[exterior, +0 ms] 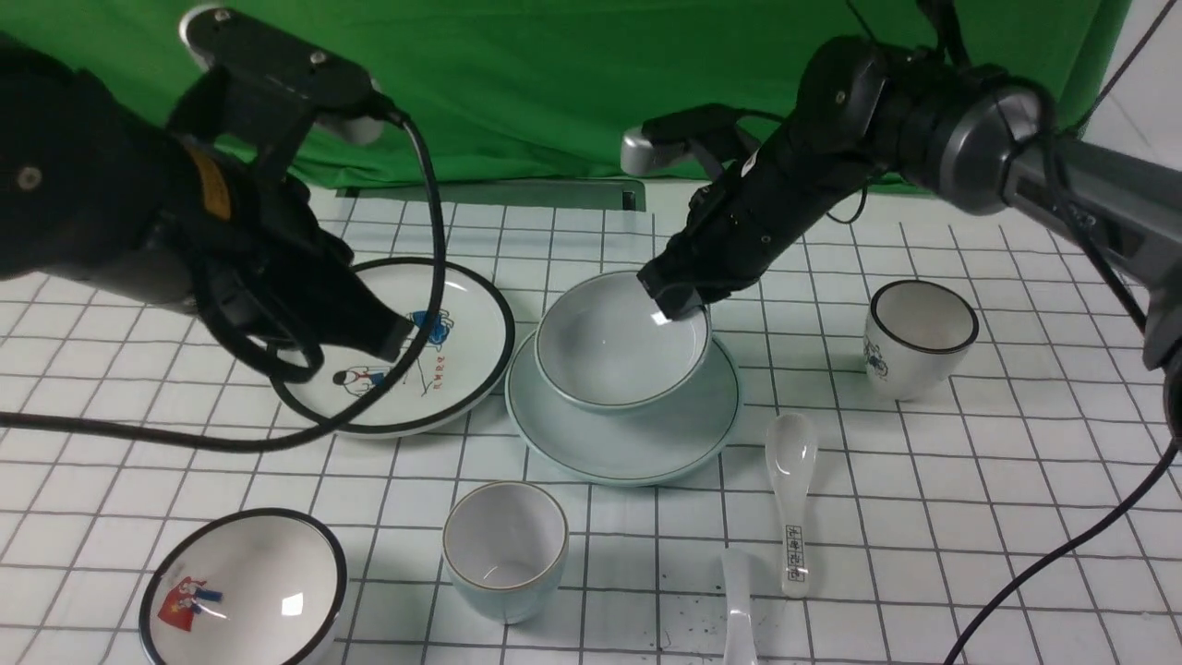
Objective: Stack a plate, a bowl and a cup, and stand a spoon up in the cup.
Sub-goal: Use the right arm to put the blue rice bowl into the blue large plate in the middle, then use the left arm to grab a blue teacup, then use the left arm to put the blue teacup into the blue rice bowl in the middle, then use the right arm to grab a blue soup spoon
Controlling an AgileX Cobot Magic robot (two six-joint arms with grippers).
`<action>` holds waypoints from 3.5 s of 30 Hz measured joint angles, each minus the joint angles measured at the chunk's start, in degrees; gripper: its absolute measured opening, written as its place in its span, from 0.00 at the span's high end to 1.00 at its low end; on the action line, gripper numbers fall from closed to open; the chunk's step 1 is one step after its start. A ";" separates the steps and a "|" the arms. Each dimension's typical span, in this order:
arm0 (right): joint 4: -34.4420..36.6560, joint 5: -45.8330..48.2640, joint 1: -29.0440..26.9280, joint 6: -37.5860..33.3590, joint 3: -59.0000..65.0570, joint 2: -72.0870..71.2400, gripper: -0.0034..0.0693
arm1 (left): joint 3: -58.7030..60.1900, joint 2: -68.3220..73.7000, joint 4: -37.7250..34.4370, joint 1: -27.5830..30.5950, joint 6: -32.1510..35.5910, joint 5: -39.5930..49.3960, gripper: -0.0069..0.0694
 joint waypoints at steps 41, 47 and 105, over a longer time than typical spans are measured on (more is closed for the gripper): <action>-14.32 20.24 -2.79 1.40 -10.49 -18.71 0.36 | -9.21 25.33 -5.36 -8.63 1.48 7.70 0.92; -14.67 20.29 -2.79 1.40 -10.38 -19.40 0.36 | -26.15 27.54 -7.44 -8.04 5.97 10.01 0.92; -16.10 -8.05 15.10 26.11 46.56 -30.91 0.26 | 19.57 -19.97 -10.91 -4.07 2.21 -0.38 0.96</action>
